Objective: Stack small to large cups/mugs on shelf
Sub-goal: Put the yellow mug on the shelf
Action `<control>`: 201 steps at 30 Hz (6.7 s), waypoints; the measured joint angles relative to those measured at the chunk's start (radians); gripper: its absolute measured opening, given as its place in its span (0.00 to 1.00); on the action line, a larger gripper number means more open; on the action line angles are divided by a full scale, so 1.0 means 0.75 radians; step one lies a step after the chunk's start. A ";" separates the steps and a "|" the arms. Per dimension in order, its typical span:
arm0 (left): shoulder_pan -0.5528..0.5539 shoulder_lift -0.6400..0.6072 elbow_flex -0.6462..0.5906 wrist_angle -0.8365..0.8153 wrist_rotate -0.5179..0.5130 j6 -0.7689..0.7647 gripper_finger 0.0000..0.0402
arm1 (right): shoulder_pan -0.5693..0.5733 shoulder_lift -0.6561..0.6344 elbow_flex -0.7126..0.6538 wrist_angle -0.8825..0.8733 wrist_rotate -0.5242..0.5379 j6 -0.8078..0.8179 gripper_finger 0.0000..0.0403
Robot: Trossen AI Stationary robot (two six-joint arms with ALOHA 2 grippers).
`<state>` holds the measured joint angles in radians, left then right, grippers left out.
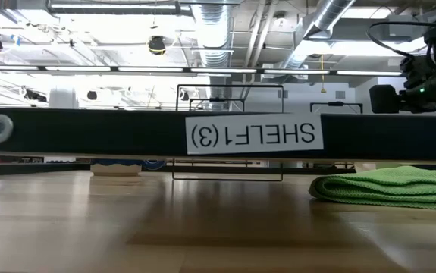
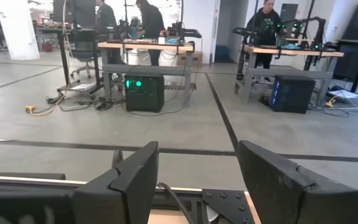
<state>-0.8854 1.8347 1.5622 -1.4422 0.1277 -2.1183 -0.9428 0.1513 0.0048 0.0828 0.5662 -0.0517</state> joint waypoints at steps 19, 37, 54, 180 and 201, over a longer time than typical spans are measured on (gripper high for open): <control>-0.007 0.001 -0.102 0.027 -0.085 -0.045 0.41 | 0.000 0.000 0.000 0.000 0.001 0.000 0.61; -0.030 0.001 -0.102 0.043 -0.147 -0.103 0.41 | 0.000 0.000 0.000 0.000 0.004 0.000 0.61; -0.082 0.001 -0.101 0.060 -0.235 -0.224 0.41 | 0.000 0.000 0.000 0.000 0.003 0.000 0.61; 0.484 0.074 0.170 -0.177 -0.804 1.115 0.11 | -0.001 0.000 0.000 -0.010 -0.057 0.001 0.61; 1.018 0.075 0.388 0.134 -0.668 2.149 0.11 | 0.000 0.000 0.001 -0.010 -0.060 0.000 0.61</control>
<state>-0.1222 1.8908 1.8530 -1.3418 -0.3736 -0.5067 -0.9428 0.1513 0.0051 0.0750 0.5209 -0.0517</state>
